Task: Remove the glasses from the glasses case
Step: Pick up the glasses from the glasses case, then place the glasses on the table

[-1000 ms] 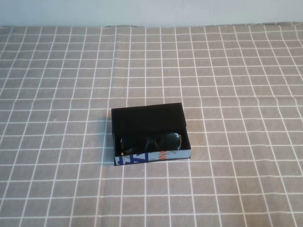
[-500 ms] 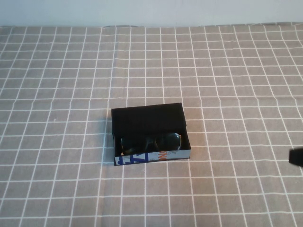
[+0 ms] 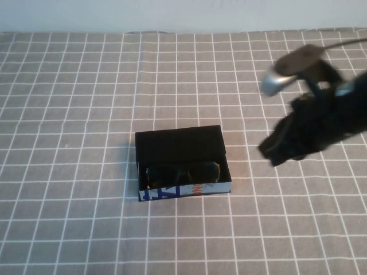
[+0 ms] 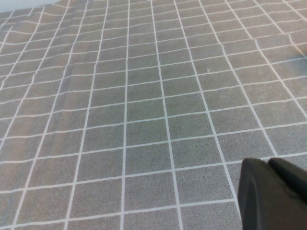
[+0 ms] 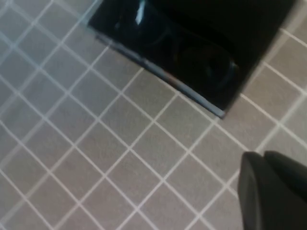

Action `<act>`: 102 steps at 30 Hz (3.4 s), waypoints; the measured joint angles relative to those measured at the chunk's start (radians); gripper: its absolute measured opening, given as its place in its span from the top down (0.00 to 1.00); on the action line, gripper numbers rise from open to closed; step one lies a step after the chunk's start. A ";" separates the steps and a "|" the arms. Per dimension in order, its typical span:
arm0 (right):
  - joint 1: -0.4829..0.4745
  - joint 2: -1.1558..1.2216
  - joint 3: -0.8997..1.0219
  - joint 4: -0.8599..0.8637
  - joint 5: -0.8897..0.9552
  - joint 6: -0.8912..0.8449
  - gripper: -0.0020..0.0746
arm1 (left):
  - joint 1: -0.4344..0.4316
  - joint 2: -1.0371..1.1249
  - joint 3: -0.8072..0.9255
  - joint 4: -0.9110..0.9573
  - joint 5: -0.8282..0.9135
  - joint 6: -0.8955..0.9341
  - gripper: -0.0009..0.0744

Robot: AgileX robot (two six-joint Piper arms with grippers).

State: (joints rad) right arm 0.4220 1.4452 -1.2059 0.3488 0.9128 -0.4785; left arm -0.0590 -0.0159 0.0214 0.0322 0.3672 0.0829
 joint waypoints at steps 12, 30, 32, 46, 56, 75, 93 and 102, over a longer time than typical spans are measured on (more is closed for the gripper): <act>0.271 0.421 -0.454 -0.183 0.195 -0.359 0.84 | 0.000 0.000 0.000 0.000 0.000 0.000 0.99; 0.267 0.682 -0.658 -0.232 0.191 -0.492 0.55 | 0.000 0.000 0.000 0.000 0.000 0.000 0.99; 0.263 0.687 -0.658 -0.241 0.178 -0.492 0.55 | 0.000 0.000 0.000 0.000 0.000 0.000 0.99; 0.250 0.734 -0.659 -0.264 0.135 -0.495 0.57 | 0.000 0.000 0.000 0.000 0.000 0.000 0.99; 0.245 0.747 -0.659 -0.259 0.132 -0.495 0.58 | 0.000 0.000 0.000 0.000 0.000 0.000 0.99; 0.245 0.747 -0.659 -0.250 0.132 -0.495 0.83 | 0.000 0.000 0.000 0.000 0.000 0.000 0.99; 0.250 0.493 -0.622 -0.429 0.213 0.101 0.97 | 0.000 0.000 0.000 0.000 0.000 0.000 0.99; 0.144 0.157 -0.153 -0.485 0.031 0.638 0.97 | 0.000 0.000 0.000 0.000 0.000 0.000 0.99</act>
State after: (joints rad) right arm 0.5662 1.6019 -1.3589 -0.1359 0.9434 0.1599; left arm -0.0590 -0.0159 0.0214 0.0322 0.3672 0.0829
